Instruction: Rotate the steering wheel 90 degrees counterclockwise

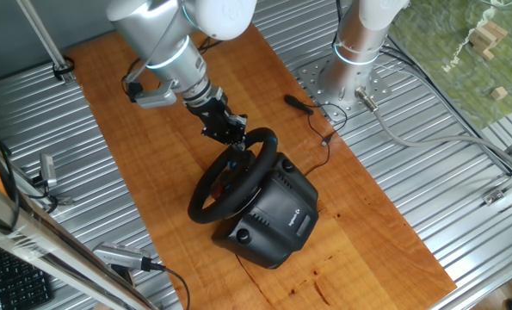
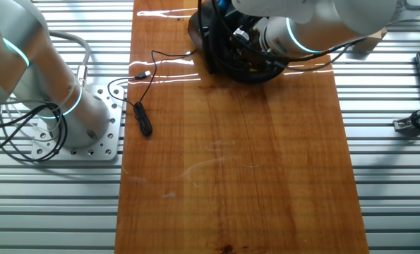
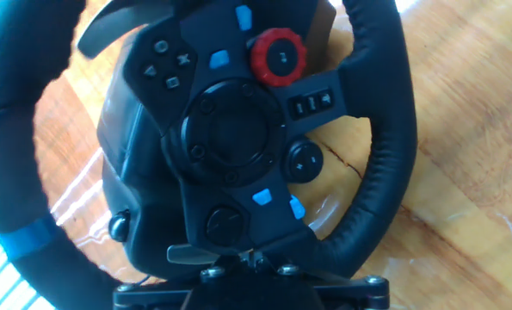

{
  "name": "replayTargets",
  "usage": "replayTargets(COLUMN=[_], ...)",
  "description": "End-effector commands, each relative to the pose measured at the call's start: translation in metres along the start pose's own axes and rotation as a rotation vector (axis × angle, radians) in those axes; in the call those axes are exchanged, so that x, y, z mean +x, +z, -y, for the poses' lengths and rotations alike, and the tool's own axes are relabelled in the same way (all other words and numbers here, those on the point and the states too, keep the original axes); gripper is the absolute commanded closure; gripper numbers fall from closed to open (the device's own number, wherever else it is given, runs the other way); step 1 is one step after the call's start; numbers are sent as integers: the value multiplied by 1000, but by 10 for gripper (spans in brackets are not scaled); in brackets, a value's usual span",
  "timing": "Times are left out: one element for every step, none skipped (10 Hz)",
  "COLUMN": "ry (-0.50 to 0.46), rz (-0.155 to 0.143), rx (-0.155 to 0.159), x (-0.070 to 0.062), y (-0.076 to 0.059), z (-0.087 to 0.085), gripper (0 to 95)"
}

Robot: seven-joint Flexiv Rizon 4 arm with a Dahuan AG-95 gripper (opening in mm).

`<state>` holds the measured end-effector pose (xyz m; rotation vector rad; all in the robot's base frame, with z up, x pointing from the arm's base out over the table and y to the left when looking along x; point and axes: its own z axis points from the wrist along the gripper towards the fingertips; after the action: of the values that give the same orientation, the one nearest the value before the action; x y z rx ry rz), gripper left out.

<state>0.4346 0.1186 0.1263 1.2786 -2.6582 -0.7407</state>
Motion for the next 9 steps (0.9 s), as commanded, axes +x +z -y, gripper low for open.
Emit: replayTargets(ry=[0, -1, -5, -6, -13, -13, -15, -17, -18], rz=[9, 10, 14, 17, 17, 17, 13, 15, 17], rx=[2, 6, 9, 11, 13, 13, 14, 13, 12], x=[-1, -2, -2, -2, -1, -1, 0, 1, 1], y=[1, 1, 2, 2, 4, 5, 7, 9, 11], z=[0, 1, 1, 2, 4, 5, 6, 8, 9], gripper=[950, 950, 950, 950, 950, 950, 950, 950, 950])
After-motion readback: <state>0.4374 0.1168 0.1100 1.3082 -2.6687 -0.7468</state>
